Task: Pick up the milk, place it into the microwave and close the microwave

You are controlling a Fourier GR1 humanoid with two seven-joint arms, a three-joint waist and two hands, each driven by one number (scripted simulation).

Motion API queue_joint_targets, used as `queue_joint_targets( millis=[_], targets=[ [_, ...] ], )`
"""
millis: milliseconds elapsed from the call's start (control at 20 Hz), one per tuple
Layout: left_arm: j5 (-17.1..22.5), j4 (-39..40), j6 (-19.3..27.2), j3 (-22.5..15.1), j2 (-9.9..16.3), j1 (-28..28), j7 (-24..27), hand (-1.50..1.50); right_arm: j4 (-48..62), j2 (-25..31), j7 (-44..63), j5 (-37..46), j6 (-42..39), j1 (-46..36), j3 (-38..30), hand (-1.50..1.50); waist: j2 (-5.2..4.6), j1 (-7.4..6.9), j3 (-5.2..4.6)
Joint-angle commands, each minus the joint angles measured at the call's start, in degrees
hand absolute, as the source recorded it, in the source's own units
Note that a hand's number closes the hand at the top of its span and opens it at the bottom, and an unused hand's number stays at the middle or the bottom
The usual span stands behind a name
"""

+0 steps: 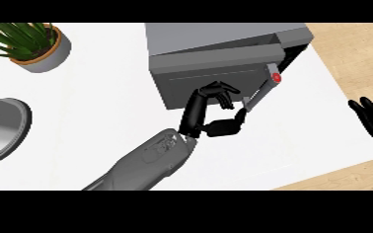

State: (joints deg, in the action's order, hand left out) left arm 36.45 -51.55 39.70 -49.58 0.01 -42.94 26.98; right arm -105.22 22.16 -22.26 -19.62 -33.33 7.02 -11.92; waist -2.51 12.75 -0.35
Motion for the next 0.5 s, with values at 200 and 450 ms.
queue_joint_targets(
  millis=[200, 450],
  targets=[
    [5.7, 4.4, 5.7, 2.2, 0.0, -5.8, -1.7, -1.5, -3.8, 9.0, -0.9, 7.1, 2.9, -7.4, -8.2, 1.5, -0.41, 2.59, -0.01],
    [10.2, 1.5, 7.8, 4.5, 0.0, -5.8, 1.1, -1.5, -3.1, 9.7, -1.0, 9.9, 5.5, -10.0, -9.1, 1.5, -1.5, 2.06, -0.05]
  ],
)
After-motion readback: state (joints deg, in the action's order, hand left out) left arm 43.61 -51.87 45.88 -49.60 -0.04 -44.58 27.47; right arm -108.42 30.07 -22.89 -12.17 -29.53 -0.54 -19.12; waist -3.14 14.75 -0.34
